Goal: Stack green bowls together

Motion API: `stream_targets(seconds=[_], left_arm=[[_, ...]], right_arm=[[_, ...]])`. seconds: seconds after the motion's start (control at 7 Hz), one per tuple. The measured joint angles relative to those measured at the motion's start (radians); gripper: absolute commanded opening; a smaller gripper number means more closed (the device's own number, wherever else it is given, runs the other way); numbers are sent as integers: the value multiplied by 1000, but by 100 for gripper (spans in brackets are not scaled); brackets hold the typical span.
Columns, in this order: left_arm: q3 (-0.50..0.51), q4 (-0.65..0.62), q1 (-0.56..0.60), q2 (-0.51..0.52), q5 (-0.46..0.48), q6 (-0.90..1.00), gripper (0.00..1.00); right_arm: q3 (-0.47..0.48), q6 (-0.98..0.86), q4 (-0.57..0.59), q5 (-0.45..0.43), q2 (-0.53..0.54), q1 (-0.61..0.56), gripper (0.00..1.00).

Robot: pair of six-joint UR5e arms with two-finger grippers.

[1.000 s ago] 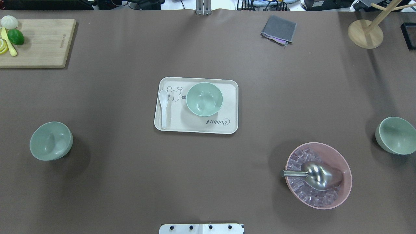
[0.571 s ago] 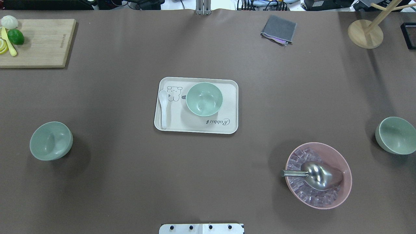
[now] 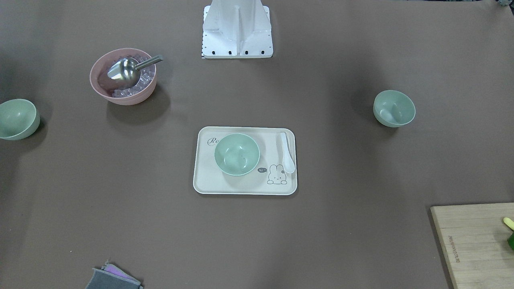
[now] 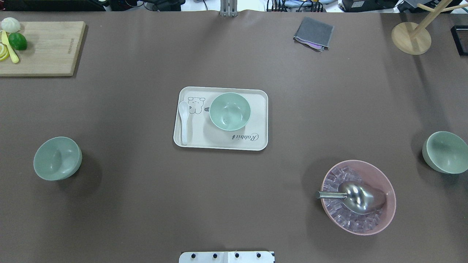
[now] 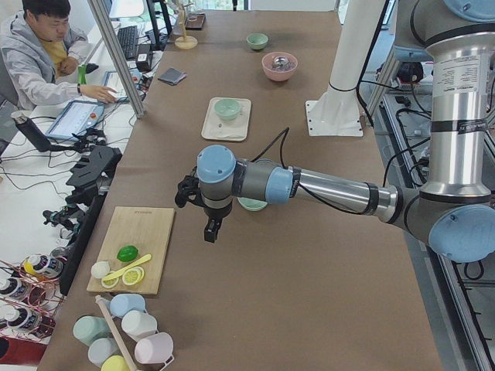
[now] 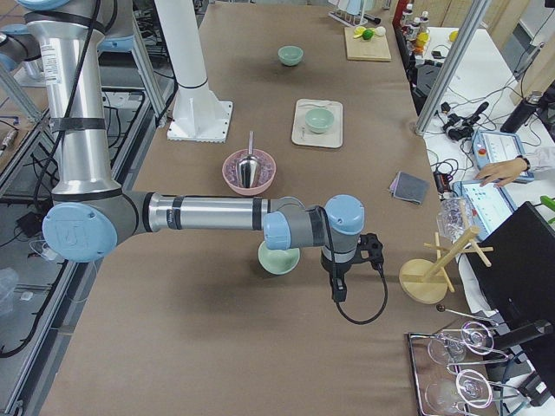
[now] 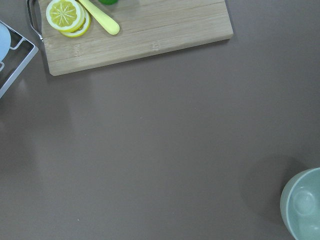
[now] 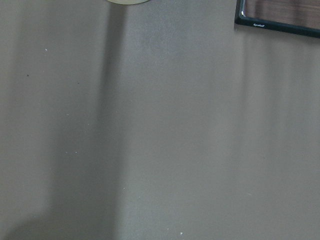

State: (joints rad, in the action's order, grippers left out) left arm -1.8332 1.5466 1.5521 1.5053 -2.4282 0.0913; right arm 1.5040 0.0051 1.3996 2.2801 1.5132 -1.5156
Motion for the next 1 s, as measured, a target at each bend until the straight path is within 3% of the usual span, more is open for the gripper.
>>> stream_targets(seconds=[0.29,0.57,1.0], left_arm=[[1,-1,-1,8,3,-3,98],[-4,-3,3,12,10,-8,98],[-18,-4,18,2,13,-17,98]], right_arm=[[-45,2,-93,6,6,11,100],[-54,9,-113,17,12,15,100],[-33,43,-155,138,64,40,100]])
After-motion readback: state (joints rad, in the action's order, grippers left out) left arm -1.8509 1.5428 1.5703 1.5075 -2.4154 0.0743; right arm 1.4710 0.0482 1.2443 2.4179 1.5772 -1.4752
